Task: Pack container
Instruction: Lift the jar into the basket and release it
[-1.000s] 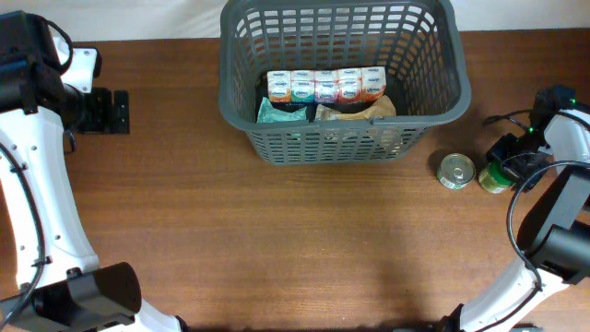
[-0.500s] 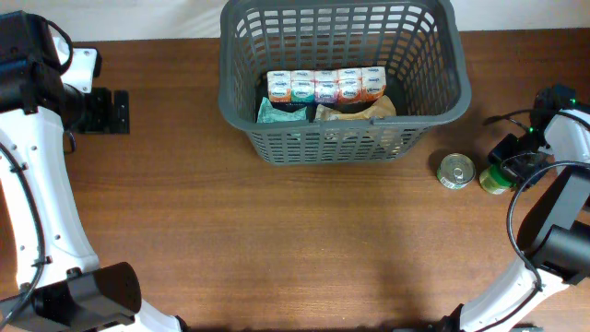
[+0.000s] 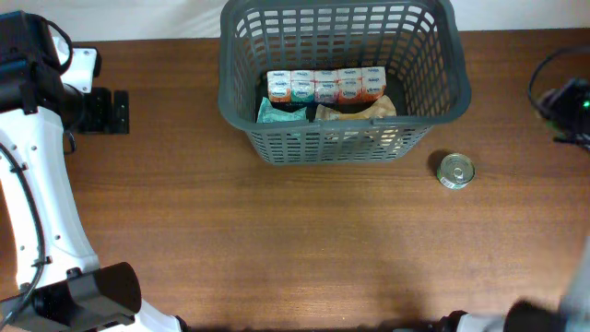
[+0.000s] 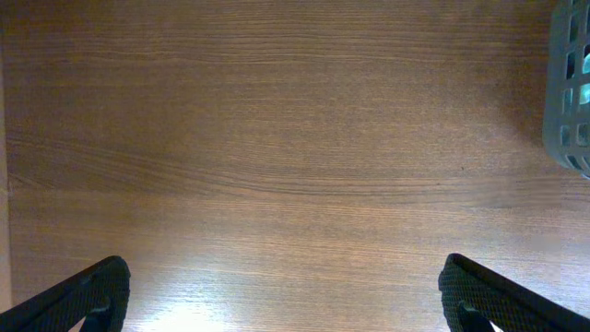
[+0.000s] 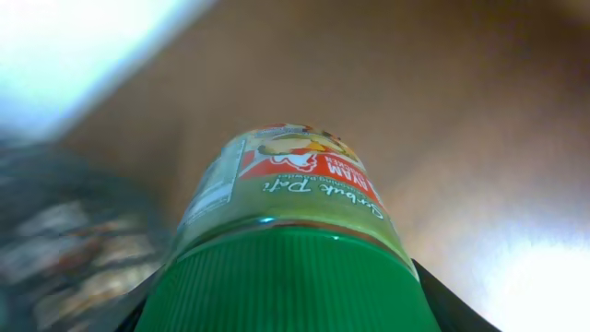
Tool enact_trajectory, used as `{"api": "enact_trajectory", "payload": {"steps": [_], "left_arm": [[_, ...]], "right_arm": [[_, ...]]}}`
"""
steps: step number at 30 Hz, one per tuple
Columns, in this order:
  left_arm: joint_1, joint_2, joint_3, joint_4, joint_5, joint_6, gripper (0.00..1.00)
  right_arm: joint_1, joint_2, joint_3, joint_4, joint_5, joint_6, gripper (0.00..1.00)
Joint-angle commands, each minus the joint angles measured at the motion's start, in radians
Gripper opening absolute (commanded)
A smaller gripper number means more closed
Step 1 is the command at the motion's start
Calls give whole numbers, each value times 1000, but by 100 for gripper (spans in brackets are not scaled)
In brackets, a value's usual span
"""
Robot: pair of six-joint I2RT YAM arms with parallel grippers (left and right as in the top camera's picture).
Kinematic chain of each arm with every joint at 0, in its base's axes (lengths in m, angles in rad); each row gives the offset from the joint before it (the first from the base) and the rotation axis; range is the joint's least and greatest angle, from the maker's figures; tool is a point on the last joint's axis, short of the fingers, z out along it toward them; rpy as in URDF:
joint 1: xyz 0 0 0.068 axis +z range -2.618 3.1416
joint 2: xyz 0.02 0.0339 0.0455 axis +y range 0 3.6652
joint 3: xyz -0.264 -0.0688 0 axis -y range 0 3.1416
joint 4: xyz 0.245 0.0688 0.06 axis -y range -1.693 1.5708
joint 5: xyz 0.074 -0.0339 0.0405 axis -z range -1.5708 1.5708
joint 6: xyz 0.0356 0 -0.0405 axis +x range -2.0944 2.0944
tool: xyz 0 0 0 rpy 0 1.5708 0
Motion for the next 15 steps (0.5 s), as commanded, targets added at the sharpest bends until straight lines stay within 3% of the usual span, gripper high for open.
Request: {"api": "enact_trajectory", "payload": {"steps": [1,5,9,15], "left_arm": [[3,-8,-6,2,12,-12,99],[3,-8,-6,2,12,-12,99],[3,-8,-6,2,12,-12,99],[3,-8,-6,2,12,-12,99]], "right_arm": [[130,-145,23,59,-131,-178,4],[353,-206,22,146,-155,-199,4],[518,-104,22,295,-154,-199,4],[549,125,22,358,-120,-179,4]]}}
